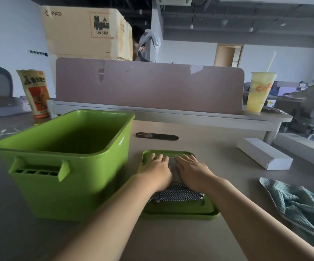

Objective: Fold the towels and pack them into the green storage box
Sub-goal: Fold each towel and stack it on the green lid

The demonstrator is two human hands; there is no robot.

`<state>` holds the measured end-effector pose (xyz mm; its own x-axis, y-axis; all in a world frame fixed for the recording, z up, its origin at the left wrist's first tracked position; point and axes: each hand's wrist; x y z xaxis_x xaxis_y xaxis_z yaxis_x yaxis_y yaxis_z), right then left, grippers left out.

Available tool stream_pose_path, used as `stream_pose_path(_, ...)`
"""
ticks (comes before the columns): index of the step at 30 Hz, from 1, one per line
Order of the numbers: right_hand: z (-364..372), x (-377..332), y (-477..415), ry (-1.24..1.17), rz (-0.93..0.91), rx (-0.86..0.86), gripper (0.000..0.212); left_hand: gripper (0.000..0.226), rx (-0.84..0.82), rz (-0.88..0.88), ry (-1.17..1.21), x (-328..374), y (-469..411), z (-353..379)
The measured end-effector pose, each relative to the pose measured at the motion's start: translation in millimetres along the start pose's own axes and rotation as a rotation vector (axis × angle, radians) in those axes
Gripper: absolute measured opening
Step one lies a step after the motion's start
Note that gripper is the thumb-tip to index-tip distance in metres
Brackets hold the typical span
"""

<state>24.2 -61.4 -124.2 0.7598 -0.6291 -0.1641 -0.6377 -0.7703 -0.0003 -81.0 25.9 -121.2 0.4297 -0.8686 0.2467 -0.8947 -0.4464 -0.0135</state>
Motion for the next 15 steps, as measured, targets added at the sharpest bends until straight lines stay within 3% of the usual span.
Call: stream_pose_path(15, 14.0, 2.5, -0.6, -0.085, 0.04, -0.065, 0.051, 0.051, 0.043, -0.011, 0.111, 0.2, 9.2, 13.0)
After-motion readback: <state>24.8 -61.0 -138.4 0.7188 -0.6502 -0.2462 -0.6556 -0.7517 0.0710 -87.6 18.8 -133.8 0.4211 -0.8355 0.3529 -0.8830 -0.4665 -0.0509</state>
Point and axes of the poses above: each hand's wrist, its own y-axis away from the middle knuckle, its own z-axis out of the palm, x = y × z, and after that the axes turned 10 degrees about z, right-handed
